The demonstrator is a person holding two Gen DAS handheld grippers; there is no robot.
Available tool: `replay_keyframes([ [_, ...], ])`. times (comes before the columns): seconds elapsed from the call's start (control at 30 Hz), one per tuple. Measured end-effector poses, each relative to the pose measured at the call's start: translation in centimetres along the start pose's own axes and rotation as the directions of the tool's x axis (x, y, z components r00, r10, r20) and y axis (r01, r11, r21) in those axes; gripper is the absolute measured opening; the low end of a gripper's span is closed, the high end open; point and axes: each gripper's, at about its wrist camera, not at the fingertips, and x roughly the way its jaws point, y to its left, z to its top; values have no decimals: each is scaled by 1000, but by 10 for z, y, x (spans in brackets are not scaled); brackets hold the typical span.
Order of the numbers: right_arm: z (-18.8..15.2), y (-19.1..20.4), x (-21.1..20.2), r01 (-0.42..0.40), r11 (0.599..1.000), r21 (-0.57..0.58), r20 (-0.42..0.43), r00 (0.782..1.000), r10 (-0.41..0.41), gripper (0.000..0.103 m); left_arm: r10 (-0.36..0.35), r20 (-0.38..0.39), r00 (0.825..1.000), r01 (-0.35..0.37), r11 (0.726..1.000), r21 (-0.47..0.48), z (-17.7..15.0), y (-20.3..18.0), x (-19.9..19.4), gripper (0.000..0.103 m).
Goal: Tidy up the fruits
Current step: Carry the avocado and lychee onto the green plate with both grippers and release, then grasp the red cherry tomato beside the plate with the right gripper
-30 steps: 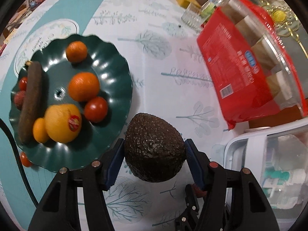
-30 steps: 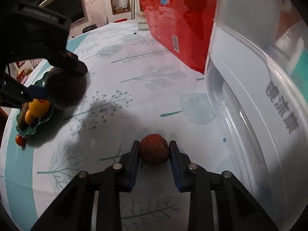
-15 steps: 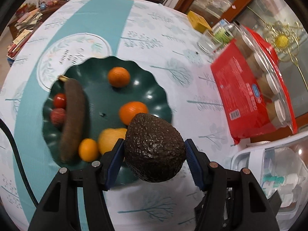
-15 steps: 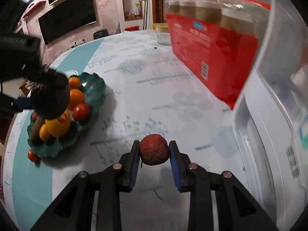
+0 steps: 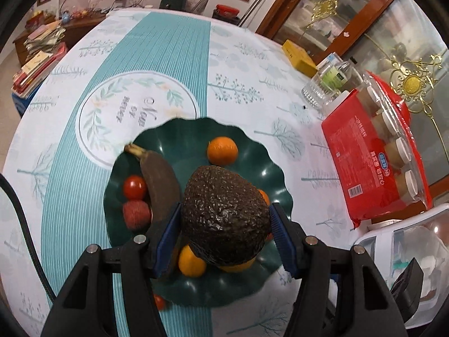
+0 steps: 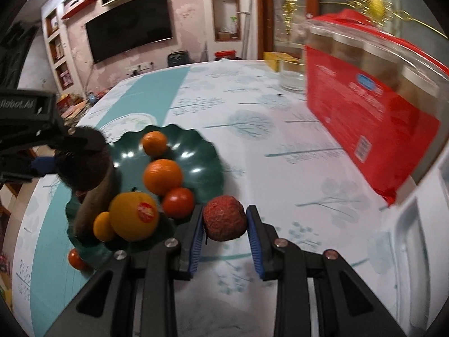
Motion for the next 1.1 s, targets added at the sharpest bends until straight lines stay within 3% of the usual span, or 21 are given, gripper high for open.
replay_keyframes([
  [0.2, -3, 21, 16, -63, 997, -48, -41, 997, 61, 30, -16, 25, 1000, 15, 999, 46, 2, 5, 16, 61],
  [0.47, -6, 28, 24, -80, 995, -62, -58, 995, 76, 30, 24, -15, 1000, -24, 999, 41, 1, 12, 34, 60],
  [0.6, -7, 32, 21, -66, 995, -70, -57, 996, 62, 33, 10, 21, 1000, -11, 999, 43, 2, 14, 20, 65],
  [0.77, -4, 33, 10, -75, 995, -59, -45, 996, 72, 54, 38, 39, 999, -39, 999, 26, -3, 22, -1, 66],
  [1.1, -4, 36, -19, -109, 994, 26, -43, 993, 110, 57, 88, 69, 994, -88, 996, -8, -25, 55, -56, 68],
])
